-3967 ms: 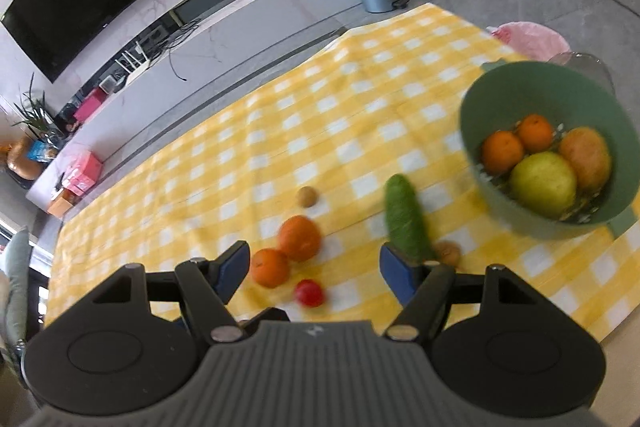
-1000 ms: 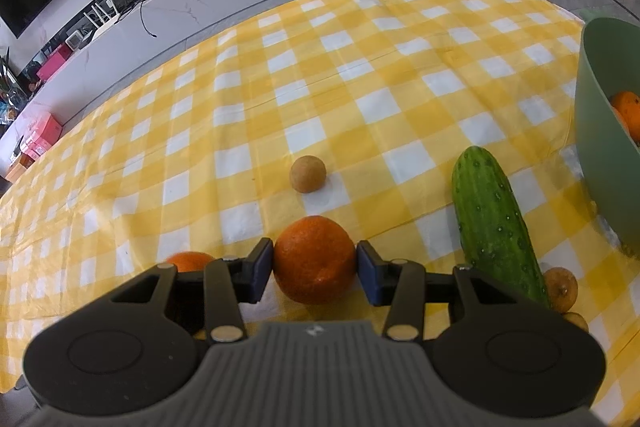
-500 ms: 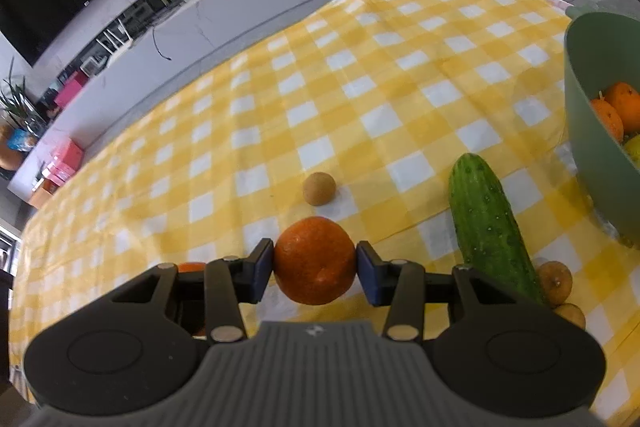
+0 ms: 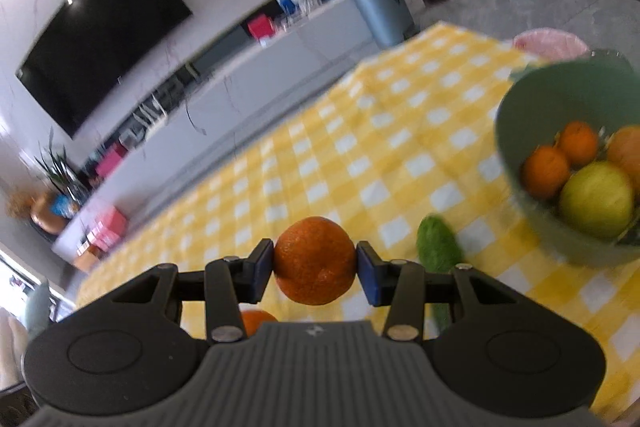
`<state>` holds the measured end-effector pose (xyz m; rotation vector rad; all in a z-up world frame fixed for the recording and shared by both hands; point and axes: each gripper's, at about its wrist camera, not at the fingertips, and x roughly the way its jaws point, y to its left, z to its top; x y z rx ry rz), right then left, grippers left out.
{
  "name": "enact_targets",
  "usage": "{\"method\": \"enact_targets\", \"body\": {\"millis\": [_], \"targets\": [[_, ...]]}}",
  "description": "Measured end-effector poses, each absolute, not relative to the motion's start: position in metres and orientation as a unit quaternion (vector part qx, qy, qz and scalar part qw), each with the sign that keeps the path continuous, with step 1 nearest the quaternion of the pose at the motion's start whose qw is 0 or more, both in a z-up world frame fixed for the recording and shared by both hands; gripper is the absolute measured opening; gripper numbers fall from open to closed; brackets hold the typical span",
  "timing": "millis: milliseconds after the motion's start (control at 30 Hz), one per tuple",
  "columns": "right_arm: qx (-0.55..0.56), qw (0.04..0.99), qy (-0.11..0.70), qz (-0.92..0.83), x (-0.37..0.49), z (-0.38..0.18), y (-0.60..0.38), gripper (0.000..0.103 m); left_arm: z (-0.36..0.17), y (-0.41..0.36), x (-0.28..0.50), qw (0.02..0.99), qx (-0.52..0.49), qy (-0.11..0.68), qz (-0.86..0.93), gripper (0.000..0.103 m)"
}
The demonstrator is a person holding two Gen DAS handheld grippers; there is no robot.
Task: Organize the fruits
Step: 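Lower both oranges into the green colander and open both tools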
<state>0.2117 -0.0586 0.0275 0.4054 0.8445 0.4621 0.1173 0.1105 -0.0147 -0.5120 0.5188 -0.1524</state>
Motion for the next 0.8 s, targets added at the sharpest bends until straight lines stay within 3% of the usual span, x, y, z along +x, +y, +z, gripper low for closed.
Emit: {"method": "enact_targets", "body": {"millis": [367, 800], "targets": [[0.27, 0.891, 0.324, 0.165, 0.2, 0.069, -0.169, 0.042, 0.014, 0.039, 0.135, 0.931, -0.225, 0.252, -0.137, 0.048], [0.342, 0.884, 0.313, 0.057, 0.204, 0.034, -0.269, 0.042, 0.008, -0.022, 0.197, 0.909, -0.238, 0.287, -0.187, 0.048]]}}
